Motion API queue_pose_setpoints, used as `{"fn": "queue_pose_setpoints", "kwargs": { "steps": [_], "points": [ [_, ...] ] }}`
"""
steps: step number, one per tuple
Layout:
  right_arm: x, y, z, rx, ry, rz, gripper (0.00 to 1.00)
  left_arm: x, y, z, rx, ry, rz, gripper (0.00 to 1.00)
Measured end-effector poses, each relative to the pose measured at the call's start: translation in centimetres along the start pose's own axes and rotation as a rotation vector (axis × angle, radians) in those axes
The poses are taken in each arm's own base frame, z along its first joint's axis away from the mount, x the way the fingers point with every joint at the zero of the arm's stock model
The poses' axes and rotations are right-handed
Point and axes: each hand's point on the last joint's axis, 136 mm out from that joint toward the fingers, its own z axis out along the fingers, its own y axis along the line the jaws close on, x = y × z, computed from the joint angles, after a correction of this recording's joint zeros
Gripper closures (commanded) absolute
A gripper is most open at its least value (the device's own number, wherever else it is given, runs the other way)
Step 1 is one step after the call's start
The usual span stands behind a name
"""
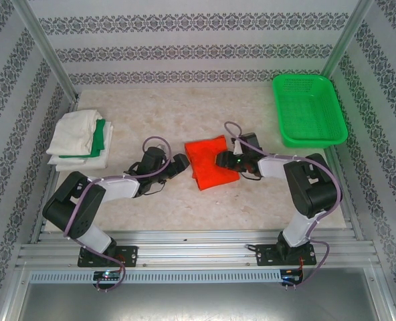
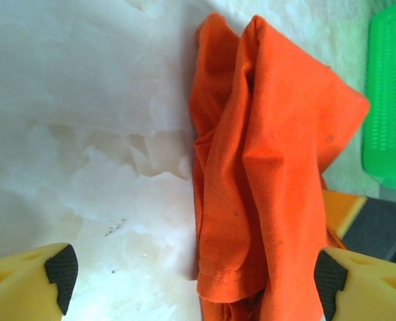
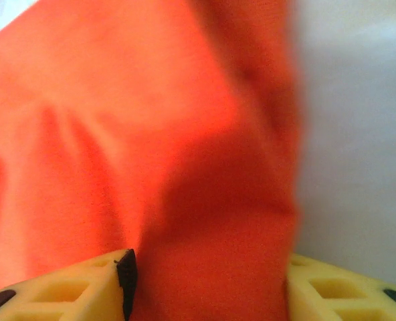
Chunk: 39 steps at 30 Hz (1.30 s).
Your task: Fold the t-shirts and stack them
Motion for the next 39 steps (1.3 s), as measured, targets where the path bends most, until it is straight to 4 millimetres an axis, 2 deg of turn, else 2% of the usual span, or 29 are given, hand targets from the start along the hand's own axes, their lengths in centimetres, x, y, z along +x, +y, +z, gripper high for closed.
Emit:
{"fn": "queue_pose_setpoints", "kwargs": {
  "steps": [3,5,10,17,21,25,33,39],
  "points": [
    [1.3,2.3,0.7,-0.046,0.025,-0.007,0.54,0.1,0.2,0.4,-0.021,0.015,-0.003,0.10],
    [1.5,2.9,0.8,-0.065,0.020,0.008,0.56,0.3,0.0,1.0,-0.028,0.032,-0.002,0.13],
    [2.0,2.4,0.9,-0.063,0.016,0.058,0.55,1.6,-0.8,2.3,-0.028,0.081,0.016,0.24],
    [2.0,2.2,0.9,-0.058,0.014,0.062,0.53,1.8,-0.5,2.5,-0.064,0.094,0.052,0.22],
    [2.0,2.2,0.9,-0.058,0.014,0.059,0.52,1.4,0.3,1.7,-0.114,0.083,0.097,0.20],
    [1.6,2.2,0.9,-0.058,0.007,0.061,0.52,0.7,0.1,1.0,-0.123,0.067,0.131,0.21],
    [1.4,2.3,1.3,-0.064,0.013,0.062,0.52,0.9,-0.2,2.9,-0.120,0.113,0.137,0.31],
    [1.4,2.3,1.3,-0.066,0.015,0.063,0.51,1.1,-0.3,3.7,-0.107,0.128,0.135,0.29]
  ]
}}
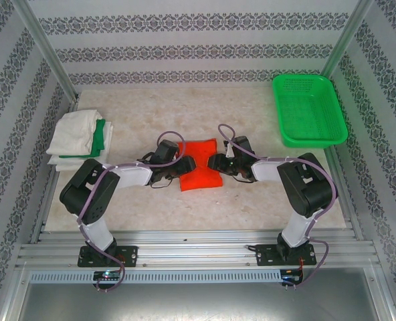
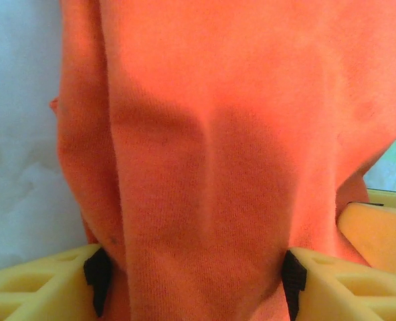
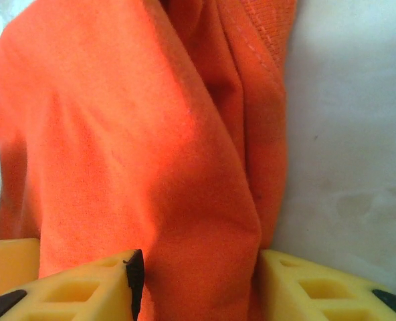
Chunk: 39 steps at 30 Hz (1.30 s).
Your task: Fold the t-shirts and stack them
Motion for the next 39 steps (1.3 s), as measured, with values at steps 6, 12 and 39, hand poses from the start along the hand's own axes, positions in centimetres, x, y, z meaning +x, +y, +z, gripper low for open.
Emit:
{"fn": "queue_pose_setpoints", "kwargs": {
  "steps": [6,12,39],
  "points": [
    [-0.1,0.1,0.1,-0.003,0.004,0.001,0.51,-0.1,-0.3,0.6,0.024,-0.003,-0.005,0.48],
    [-0.1,0.2,0.3,-0.009,0.014,0.011,0.52,-0.1,-0.8,1.6,0.059,0.005,-0.013,0.68],
    [-1.9,5.3,-4.7,-0.088,-0.165,-0.350,0.03,-7.2,1.8,-4.8,0.004,-0.156,0.395,1.00]
  ]
}}
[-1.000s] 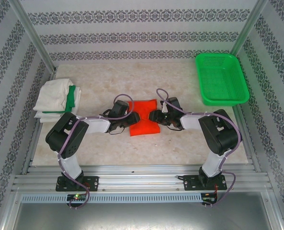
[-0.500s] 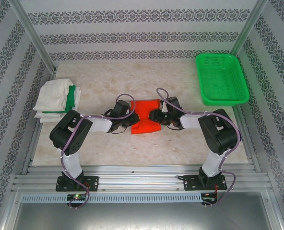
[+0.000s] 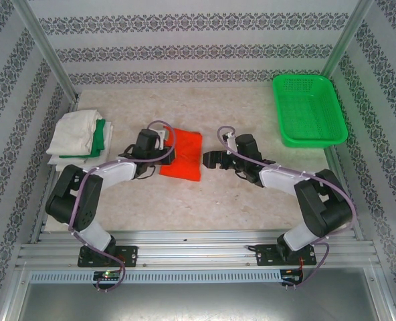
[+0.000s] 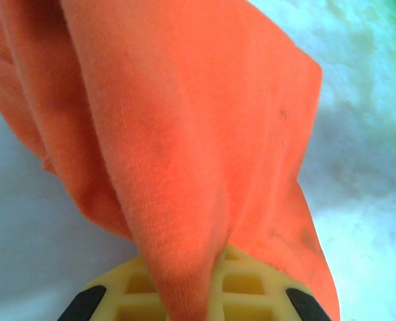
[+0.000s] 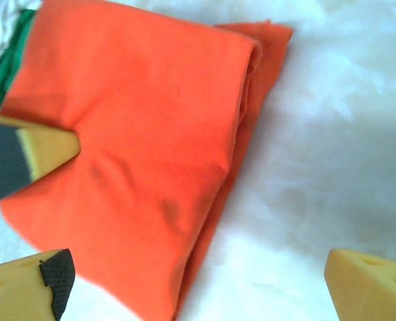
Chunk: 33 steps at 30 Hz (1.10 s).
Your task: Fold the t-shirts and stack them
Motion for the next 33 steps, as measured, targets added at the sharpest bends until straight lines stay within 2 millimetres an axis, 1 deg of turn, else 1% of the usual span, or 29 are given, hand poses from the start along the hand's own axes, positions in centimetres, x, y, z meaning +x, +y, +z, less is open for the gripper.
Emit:
{"fn": "queue_pose_setpoints", "kwargs": {
  "steps": [3,6,8,12,15,18,24,29,33],
  "points": [
    [-0.7,2.1,-0.5,-0.045,-0.021,-0.112,0.03,-0.6,2.3,-1.1,-0.046,0.016,0.059,1.00],
    [-1.1,4.2,-0.5,-0.100,-0.026,-0.209,0.03,-0.9,3.7,-2.2,-0.083,0.047,0.131,1.00],
    [-1.3,5.4,-0.5,-0.136,-0.028,-0.259,0.03,-1.5,4.3,-3.1,-0.105,0.059,0.184,1.00],
    [-2.1,7.9,-0.6,-0.203,-0.041,-0.335,0.03,-3.4,6.1,-5.6,-0.180,0.067,0.280,1.00],
    [-2.5,9.0,-0.4,-0.238,-0.046,-0.365,0.03,-5.2,7.9,-7.6,-0.248,0.063,0.337,1.00],
    [-2.3,9.2,-0.3,-0.256,-0.033,-0.371,0.03,-6.6,9.6,-9.2,-0.301,0.067,0.375,1.00],
    [-1.9,9.2,-0.2,-0.261,-0.022,-0.379,0.03,-8.3,12.5,-11.9,-0.366,0.099,0.430,1.00],
    [-1.9,9.1,-0.2,-0.260,-0.021,-0.381,0.03,-10.7,14.7,-13.5,-0.380,0.102,0.440,1.00],
    [-1.8,9.1,-0.1,-0.258,-0.015,-0.378,0.03,-12.7,16.7,-14.1,-0.349,0.103,0.425,1.00]
  ]
}}
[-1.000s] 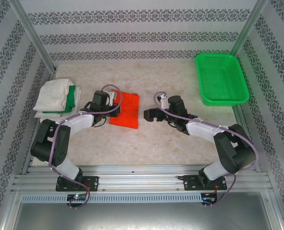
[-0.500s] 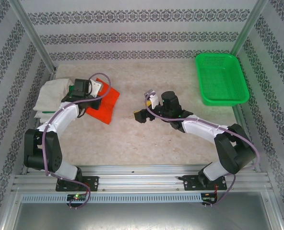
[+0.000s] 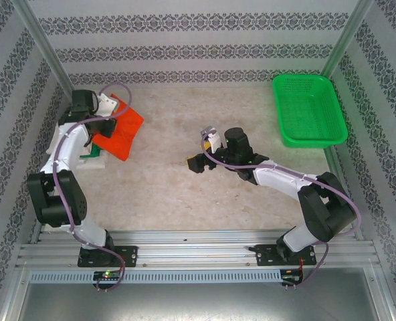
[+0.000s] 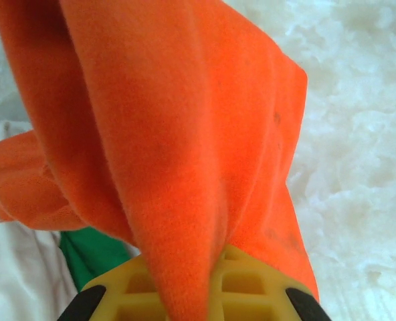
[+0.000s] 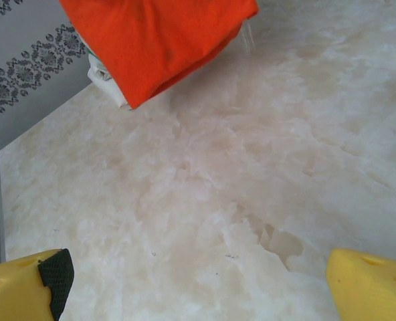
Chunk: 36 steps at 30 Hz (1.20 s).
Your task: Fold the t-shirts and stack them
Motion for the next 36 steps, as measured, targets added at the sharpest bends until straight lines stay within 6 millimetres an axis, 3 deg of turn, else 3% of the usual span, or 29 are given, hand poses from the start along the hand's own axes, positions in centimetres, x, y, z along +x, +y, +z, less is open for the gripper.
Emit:
{"fn": "queue_pose_setpoints", "kwargs": {
  "steps": [9,19,36],
  "points": [
    [-0.3,-0.3,0.2,0.012,0.004,0.004,0.03,-1.0,5.1,-0.4,0.066,0.031,-0.033,1.00],
    [-1.3,-0.4,0.2,0.029,0.000,0.002,0.03,0.7,9.1,-3.9,0.045,0.059,-0.089,1.00],
    [-0.6,-0.5,0.7,0.031,0.019,0.013,0.03,2.5,12.9,-4.1,-0.095,0.108,-0.059,1.00]
  ]
}}
